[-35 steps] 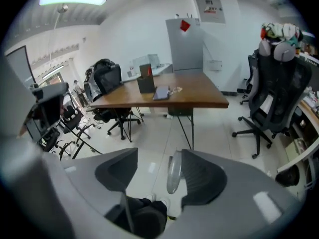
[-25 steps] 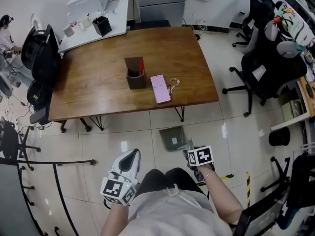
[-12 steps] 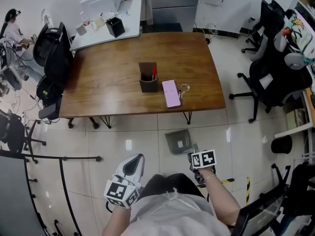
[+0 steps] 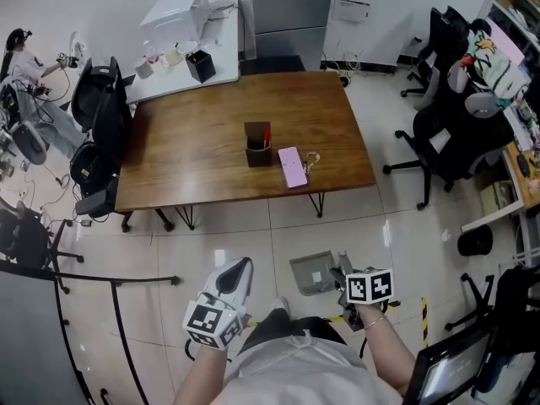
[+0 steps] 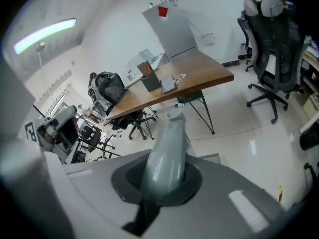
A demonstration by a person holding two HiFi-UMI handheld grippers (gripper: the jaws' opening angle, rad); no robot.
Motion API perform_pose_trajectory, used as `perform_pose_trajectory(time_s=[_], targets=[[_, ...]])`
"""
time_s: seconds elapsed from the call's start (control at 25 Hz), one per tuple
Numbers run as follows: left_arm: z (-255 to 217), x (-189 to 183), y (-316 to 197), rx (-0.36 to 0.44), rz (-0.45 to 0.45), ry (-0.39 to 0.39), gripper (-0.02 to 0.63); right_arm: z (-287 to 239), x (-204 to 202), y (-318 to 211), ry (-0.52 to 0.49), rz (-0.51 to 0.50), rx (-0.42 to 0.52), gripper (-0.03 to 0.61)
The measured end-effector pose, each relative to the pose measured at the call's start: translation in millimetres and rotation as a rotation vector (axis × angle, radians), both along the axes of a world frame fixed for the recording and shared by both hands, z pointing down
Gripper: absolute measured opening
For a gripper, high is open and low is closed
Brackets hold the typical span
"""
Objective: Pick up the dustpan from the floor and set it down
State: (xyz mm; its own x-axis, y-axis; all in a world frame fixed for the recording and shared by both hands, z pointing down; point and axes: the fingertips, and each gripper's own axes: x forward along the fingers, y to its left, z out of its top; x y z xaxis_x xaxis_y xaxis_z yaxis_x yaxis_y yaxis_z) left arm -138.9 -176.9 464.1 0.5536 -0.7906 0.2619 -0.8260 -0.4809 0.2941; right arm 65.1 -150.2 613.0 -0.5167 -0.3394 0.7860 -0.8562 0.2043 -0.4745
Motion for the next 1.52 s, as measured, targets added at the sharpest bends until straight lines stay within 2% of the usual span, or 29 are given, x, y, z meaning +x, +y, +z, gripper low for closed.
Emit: perform_pose_trajectory(time_s=[0.16,0.48,0.76,1.12,1.32,1.52], targets=[[-6,16,32,0.023,0.028,-0.007,0.015,-29,1,35,-0.020,-0.034,0.059,0.000],[-12,46,129,0.040,-0.004,-0.020,0.015,-76,12,110,-0.049,-0.120,0.191,0.000],[-15,72,199,0.041,-0.013,-0.037,0.015,-87,25,151,-0.068,-0.160,0.202,0.000],[-30,48,224,0.082,-0.037,-0.026,0.015,-103,18,201,-0.073,-0.150,0.207,0.000],[-34,39,231,0.098,-0.049,-0.044,0.015,-108,20,207,-0.085,-0.100,0.221,0.000],[-42,32,235,0.155,-0.047,-0.038,0.015,-117,14,208,-0.103,-0.089,0.237,0.000]])
